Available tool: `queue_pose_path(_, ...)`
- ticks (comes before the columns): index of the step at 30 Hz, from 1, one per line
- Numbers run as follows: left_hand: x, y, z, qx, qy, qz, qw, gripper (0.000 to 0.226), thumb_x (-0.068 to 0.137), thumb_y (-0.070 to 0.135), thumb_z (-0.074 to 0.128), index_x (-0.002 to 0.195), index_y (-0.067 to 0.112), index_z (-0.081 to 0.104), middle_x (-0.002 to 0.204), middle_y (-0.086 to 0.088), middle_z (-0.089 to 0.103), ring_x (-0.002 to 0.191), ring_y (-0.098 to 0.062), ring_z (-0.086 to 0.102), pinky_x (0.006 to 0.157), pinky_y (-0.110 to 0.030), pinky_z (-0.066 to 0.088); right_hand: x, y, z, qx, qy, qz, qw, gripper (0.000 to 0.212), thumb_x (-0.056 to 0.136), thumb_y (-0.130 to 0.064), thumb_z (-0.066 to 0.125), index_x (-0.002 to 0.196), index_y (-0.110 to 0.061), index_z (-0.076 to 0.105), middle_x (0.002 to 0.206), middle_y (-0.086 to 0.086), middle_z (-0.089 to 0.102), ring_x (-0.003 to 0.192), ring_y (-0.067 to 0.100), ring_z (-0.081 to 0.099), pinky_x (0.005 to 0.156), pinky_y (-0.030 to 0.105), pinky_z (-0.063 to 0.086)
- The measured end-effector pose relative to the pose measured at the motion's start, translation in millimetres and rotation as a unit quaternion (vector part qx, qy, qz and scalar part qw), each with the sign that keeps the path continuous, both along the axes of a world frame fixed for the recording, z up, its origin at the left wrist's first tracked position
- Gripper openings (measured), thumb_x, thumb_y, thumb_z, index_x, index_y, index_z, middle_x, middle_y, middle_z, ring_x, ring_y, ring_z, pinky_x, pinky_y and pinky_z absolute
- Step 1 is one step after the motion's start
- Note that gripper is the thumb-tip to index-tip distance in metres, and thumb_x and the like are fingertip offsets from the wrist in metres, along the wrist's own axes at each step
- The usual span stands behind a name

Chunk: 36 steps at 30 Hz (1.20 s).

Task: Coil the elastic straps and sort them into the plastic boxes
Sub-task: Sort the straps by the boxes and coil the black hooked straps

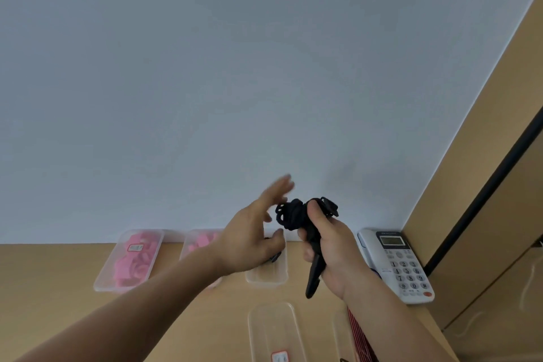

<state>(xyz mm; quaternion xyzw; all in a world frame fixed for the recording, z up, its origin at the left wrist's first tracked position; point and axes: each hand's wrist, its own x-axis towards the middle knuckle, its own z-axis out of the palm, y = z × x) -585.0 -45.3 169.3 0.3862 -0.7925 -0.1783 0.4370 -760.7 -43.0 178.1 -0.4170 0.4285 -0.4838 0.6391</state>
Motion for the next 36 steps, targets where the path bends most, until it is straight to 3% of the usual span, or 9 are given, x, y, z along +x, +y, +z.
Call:
queue_pose_path(3,2.3,-0.4,14.9,0.286,0.168,-0.034,0.943,0.083,0.076,0.047,0.061,0.152,0.035,0.029,0.144,0.023,0.045,0.118,0.004,0.057,0.092,-0.028,0.053,1.1,-1.1,2.6,-0.055,0.008,0.024,0.998,0.042,0.083,-0.051,0.062,0.088,-0.009,0.067,0.067,0.005,0.055,0.048,0.013,0.04,0.046,0.022,0.034)
queue_pose_path(6,4.0,-2.4,26.6,0.333,0.126,-0.123,0.926,0.042,0.093,0.04,0.054,0.122,0.01,0.056,0.098,0.005,0.072,0.094,-0.01,0.068,0.089,-0.039,0.051,6.2,0.7,0.5,-0.085,0.023,0.055,0.995,0.033,0.089,-0.047,0.059,0.085,-0.016,0.071,0.068,0.002,0.059,0.051,0.012,0.048,0.05,0.021,0.041)
queue_pose_path(11,5.4,-1.9,21.9,0.256,0.124,-0.082,0.955,0.028,0.092,0.028,0.062,0.118,0.018,0.064,0.091,-0.002,0.073,0.092,-0.023,0.069,0.089,-0.042,0.056,10.2,0.8,0.0,-0.092,0.076,0.032,0.992,0.03,0.094,-0.042,0.059,0.083,-0.015,0.066,0.068,0.005,0.061,0.049,0.014,0.049,0.048,0.023,0.042)
queue_pose_path(15,5.2,-2.3,17.0,0.013,-0.027,0.04,0.999,0.036,0.089,0.019,0.065,0.125,0.021,0.062,0.1,0.019,0.068,0.092,-0.001,0.063,0.085,-0.03,0.052,8.0,-0.9,-1.5,-0.036,0.097,0.033,0.994,0.046,0.092,-0.052,0.058,0.095,-0.007,0.063,0.067,0.004,0.061,0.048,0.014,0.048,0.047,0.025,0.04)
queue_pose_path(20,-3.6,-1.5,6.8,-0.264,-0.188,0.05,0.945,0.037,0.092,0.012,0.054,0.128,0.008,0.065,0.132,-0.001,0.065,0.108,-0.015,0.067,0.078,-0.026,0.058,9.8,-4.6,0.6,0.008,0.051,0.01,0.999,0.053,0.08,-0.064,0.063,0.08,-0.012,0.067,0.062,0.003,0.056,0.047,0.014,0.044,0.044,0.024,0.038)
queue_pose_path(23,-3.8,3.5,4.5,-0.035,-0.045,0.031,0.998,0.065,0.084,0.017,0.064,0.143,0.032,0.042,0.14,0.007,0.057,0.117,-0.006,0.062,0.091,-0.03,0.056,4.1,-6.5,-3.0,-0.041,0.053,-0.011,0.998,0.039,0.09,-0.052,0.062,0.074,-0.018,0.068,0.06,0.003,0.052,0.046,0.013,0.041,0.043,0.023,0.036)
queue_pose_path(27,4.4,-4.3,25.3,0.344,0.159,-0.072,0.923,0.062,0.082,0.038,0.062,0.14,0.026,0.042,0.127,0.007,0.067,0.109,-0.008,0.066,0.093,-0.035,0.055,-4.4,-8.0,-3.0,-0.104,0.086,0.025,0.99,0.033,0.088,-0.053,0.059,0.065,-0.029,0.066,0.057,0.005,0.053,0.049,0.015,0.044,0.048,0.023,0.038)
queue_pose_path(31,8.1,-4.9,36.3,0.343,0.015,-0.181,0.921,0.022,0.092,0.014,0.053,0.112,0.009,0.061,0.106,-0.011,0.073,0.096,-0.028,0.063,0.089,-0.052,0.05,-8.6,-7.8,-4.6,-0.14,0.131,0.083,0.978,0.034,0.083,-0.056,0.062,0.077,-0.022,0.063,0.061,0.004,0.056,0.055,0.015,0.05,0.055,0.02,0.044)
queue_pose_path(36,5.2,-4.3,24.9,0.178,-0.021,0.038,0.983,0.034,0.081,0.019,0.065,0.114,0.029,0.066,0.088,0.016,0.071,0.078,-0.003,0.064,0.076,-0.027,0.051,-10.4,-9.7,-4.9,-0.099,0.124,0.075,0.984,0.041,0.078,-0.038,0.074,0.109,-0.013,0.067,0.09,0.008,0.074,0.076,0.019,0.068,0.067,0.024,0.05)
